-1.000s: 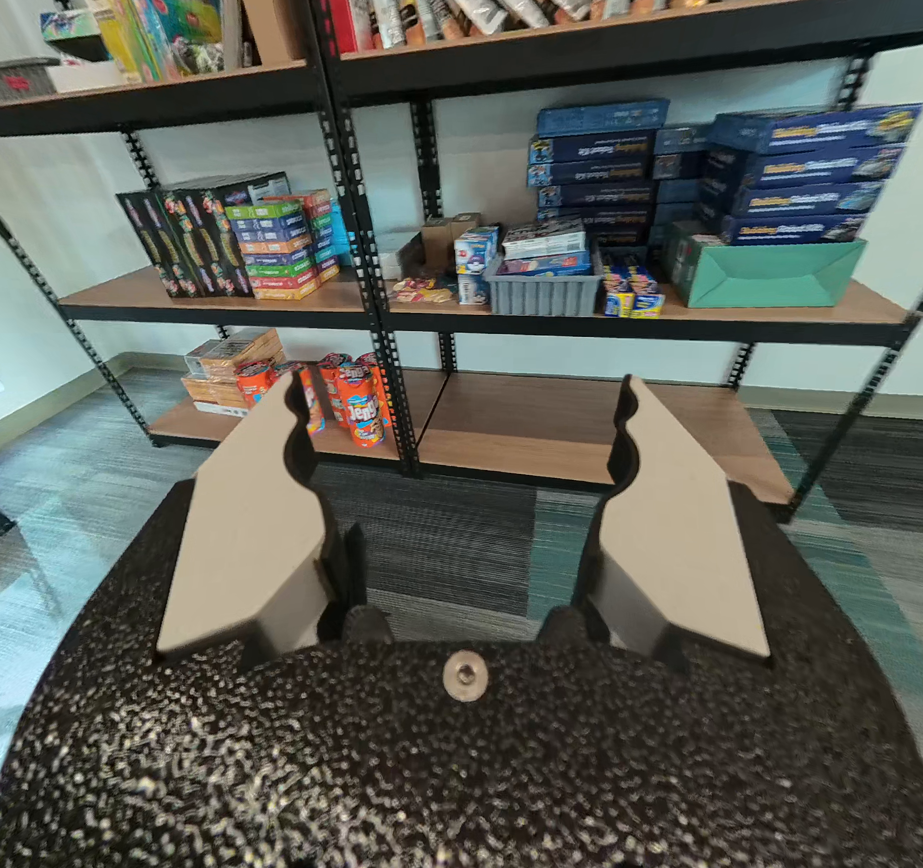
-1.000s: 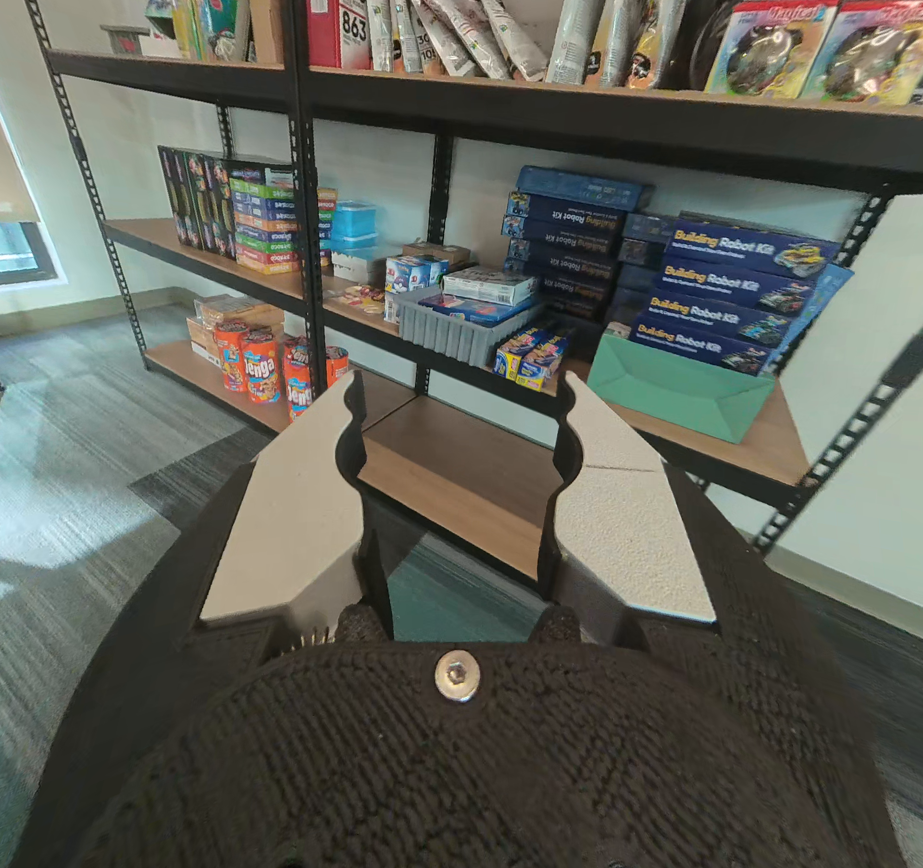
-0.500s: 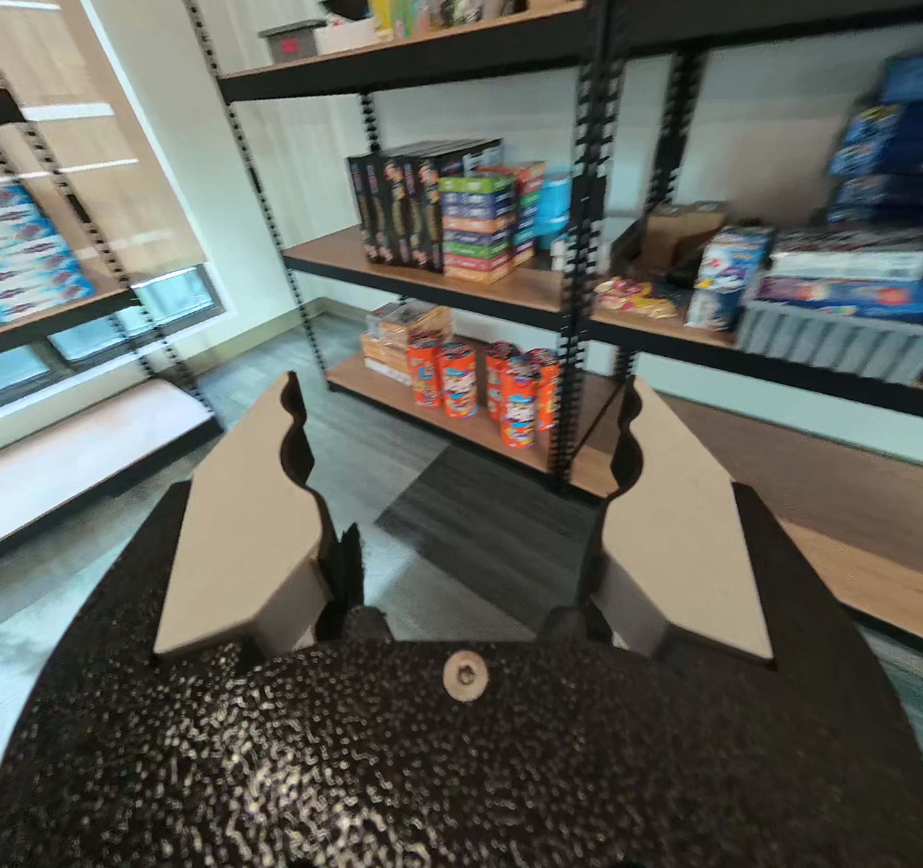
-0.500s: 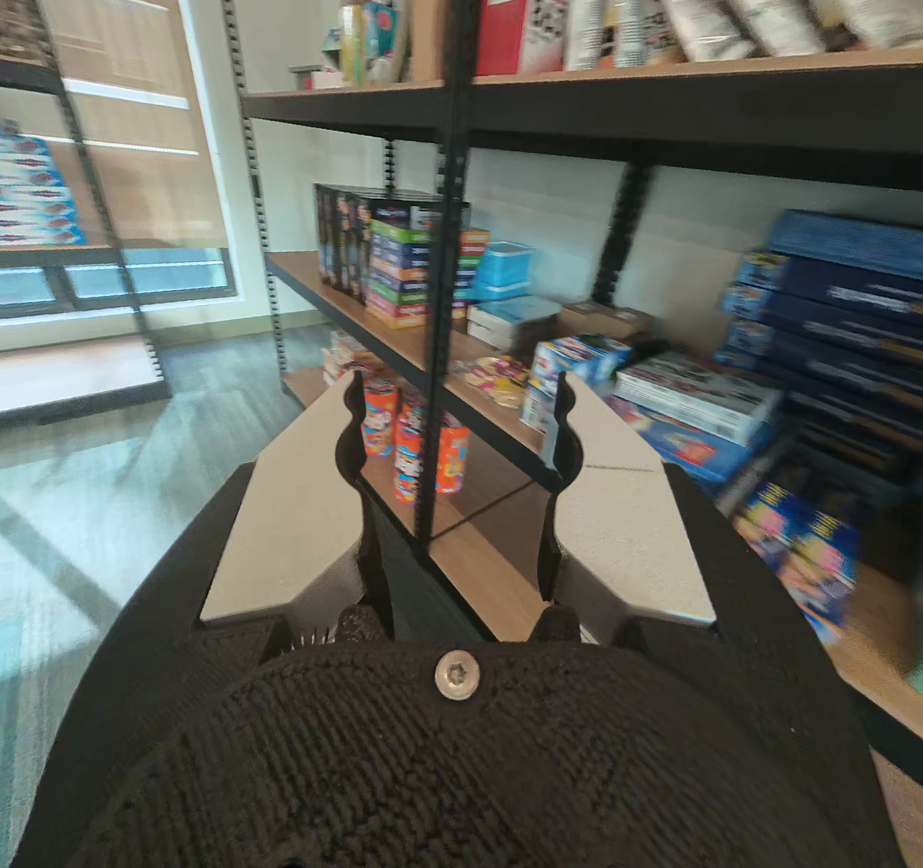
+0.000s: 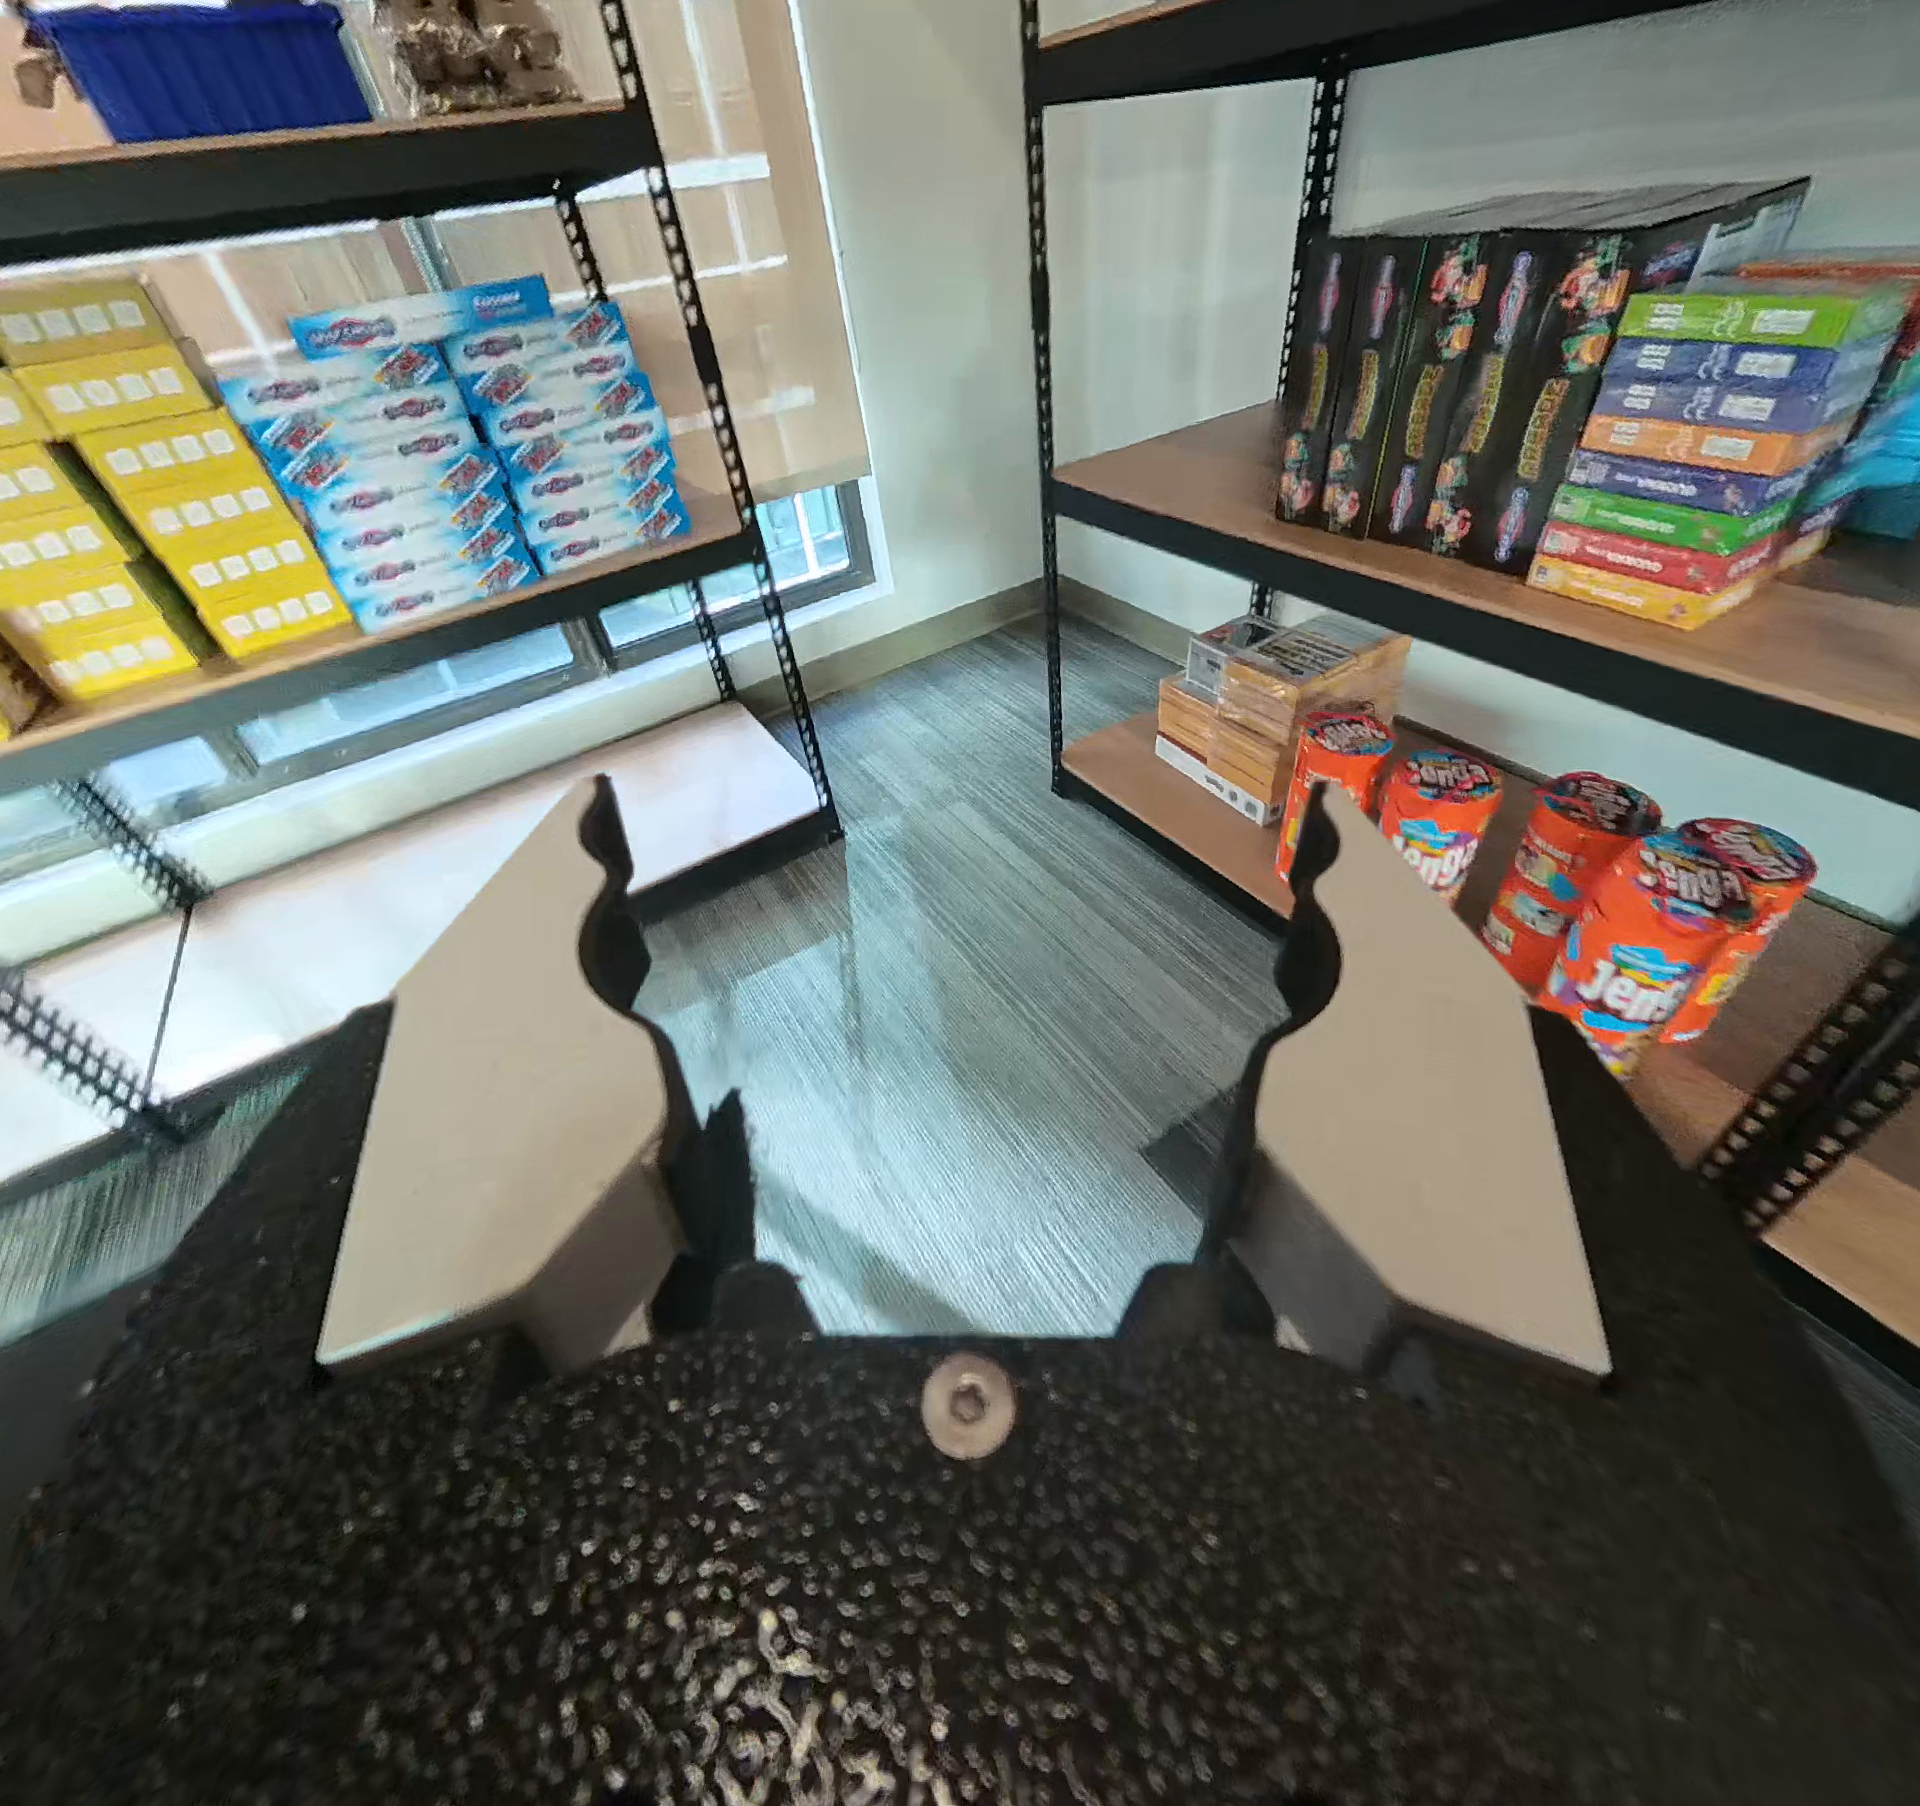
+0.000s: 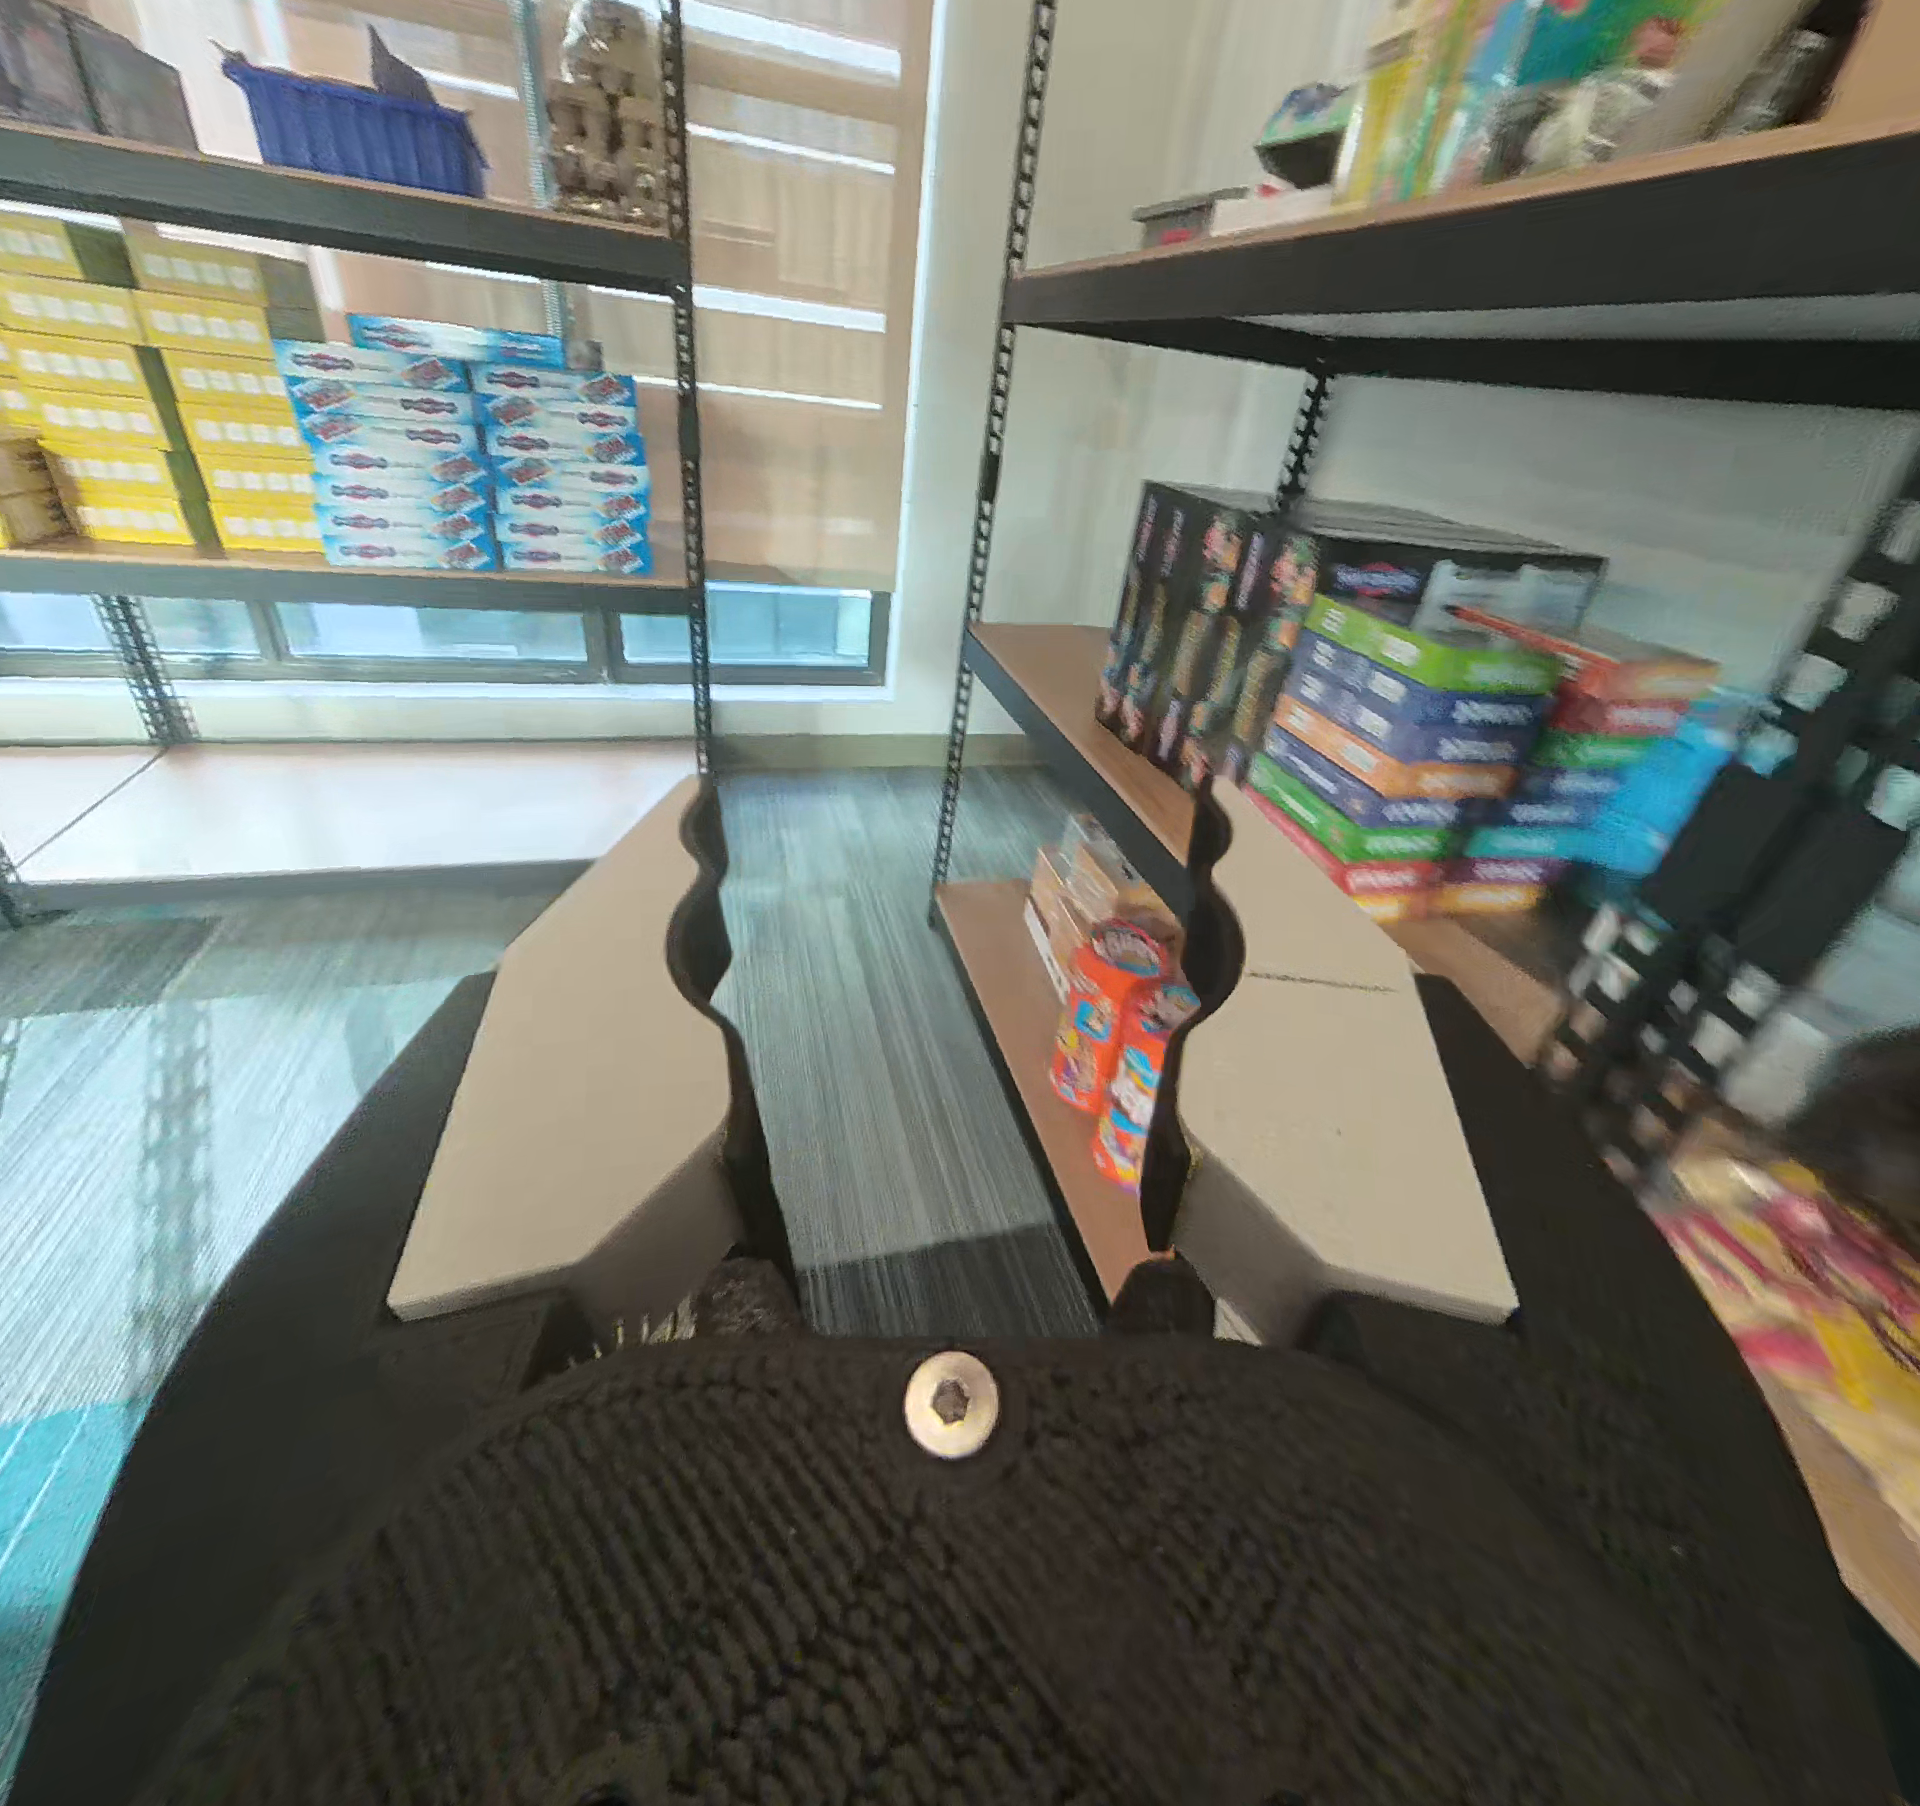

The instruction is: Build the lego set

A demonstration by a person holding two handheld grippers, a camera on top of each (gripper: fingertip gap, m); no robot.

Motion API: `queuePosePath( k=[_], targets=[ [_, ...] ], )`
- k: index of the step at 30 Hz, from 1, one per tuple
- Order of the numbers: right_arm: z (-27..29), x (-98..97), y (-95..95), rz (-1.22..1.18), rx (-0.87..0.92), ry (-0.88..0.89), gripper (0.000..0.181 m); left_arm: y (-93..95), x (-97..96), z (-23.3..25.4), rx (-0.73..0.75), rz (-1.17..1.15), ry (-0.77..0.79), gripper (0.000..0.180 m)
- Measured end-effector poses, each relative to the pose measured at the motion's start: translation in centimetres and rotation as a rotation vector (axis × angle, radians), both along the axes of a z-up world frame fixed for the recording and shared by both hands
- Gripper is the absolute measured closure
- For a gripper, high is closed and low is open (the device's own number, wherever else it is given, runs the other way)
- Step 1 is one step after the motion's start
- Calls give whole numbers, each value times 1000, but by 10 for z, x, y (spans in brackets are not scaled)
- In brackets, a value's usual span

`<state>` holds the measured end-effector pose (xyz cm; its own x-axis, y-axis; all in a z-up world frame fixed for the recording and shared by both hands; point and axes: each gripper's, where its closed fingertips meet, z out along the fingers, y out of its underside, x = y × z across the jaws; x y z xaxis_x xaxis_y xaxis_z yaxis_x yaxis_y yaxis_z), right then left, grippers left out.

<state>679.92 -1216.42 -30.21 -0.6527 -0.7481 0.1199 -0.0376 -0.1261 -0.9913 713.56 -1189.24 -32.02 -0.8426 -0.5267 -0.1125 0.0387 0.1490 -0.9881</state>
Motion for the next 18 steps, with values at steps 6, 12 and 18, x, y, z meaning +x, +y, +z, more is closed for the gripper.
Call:
queuePosePath(
  k=[6,12,18],
  targets=[
    [-26,104,-62,52,62,22,90,-147,75,0,-5,-162,-13,51],
    [-80,170,-163,-51,127,11,90,-316,138,-52,17,-237,8,49],
    [-152,228,-272,-203,364,-10,90,-457,167,-127,132,-420,49,57]
  ],
)
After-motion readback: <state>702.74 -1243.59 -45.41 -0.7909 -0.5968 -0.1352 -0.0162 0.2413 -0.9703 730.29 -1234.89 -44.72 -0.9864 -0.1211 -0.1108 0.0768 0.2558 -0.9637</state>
